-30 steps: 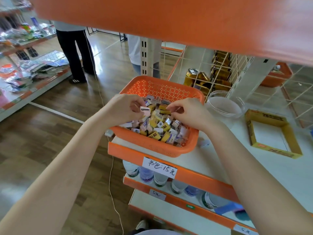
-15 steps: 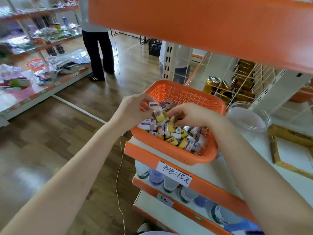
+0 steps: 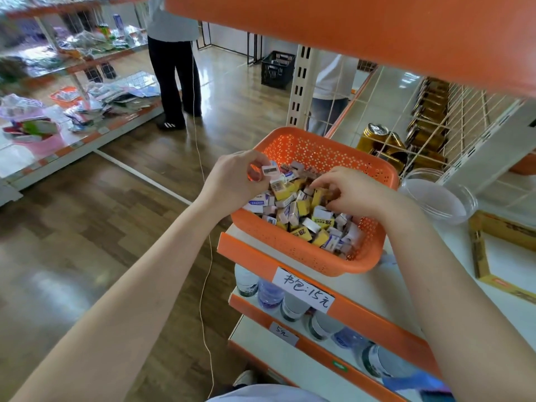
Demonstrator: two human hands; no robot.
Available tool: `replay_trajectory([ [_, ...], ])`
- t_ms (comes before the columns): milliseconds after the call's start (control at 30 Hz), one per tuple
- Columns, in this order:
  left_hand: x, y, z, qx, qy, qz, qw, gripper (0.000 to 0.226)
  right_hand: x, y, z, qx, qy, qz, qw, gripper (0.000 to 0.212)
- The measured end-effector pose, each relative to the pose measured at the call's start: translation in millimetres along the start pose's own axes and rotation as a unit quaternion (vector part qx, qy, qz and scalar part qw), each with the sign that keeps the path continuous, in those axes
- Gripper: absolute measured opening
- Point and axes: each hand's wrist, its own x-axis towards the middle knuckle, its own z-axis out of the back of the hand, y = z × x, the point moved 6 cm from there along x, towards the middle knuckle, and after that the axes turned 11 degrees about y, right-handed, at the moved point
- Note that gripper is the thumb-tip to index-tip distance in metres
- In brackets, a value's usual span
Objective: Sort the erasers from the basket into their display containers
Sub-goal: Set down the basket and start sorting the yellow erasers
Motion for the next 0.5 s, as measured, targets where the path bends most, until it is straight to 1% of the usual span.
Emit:
replay_trajectory([
  [100,0.1,0.1,-0.8,0.004,0.003,0.000,1.000,0.024,-9.6,4.3,4.5,0.020,-0.043,0.032,0.998,0.046],
  [167,-0.1,0.2,-0.8,0.004,0.003,0.001,1.000,0.024,-15.2,11.2,-0.3,0.039,-0.030,0.065,0.997,0.039],
  [200,-0.2,-0.1,-1.0,0.003,0.006,0.001,1.000,0.024,-16.4,13.0,-5.3,0.042,-0.013,0.068,0.997,0.037],
  [267,-0.9,-1.6,-2.1,0.007,0.015,0.000,1.000,0.023,-16.1,12.3,-14.2,0.038,0.005,0.053,0.998,0.035],
  [333,-1.1,-2.9,-3.3,0.009,0.027,0.005,1.000,0.023,-14.3,11.7,-17.1,0.034,-0.002,0.045,0.998,0.032],
  [433,0.0,-9.0,-6.3,-0.006,0.069,0.002,0.998,0.022,-14.9,10.4,-12.9,0.046,-0.046,0.044,0.997,0.028],
  [500,0.8,-20.1,-11.1,-0.023,0.107,-0.020,0.994,0.020,-19.4,5.7,-4.7,0.057,-0.090,0.033,0.994,0.027],
])
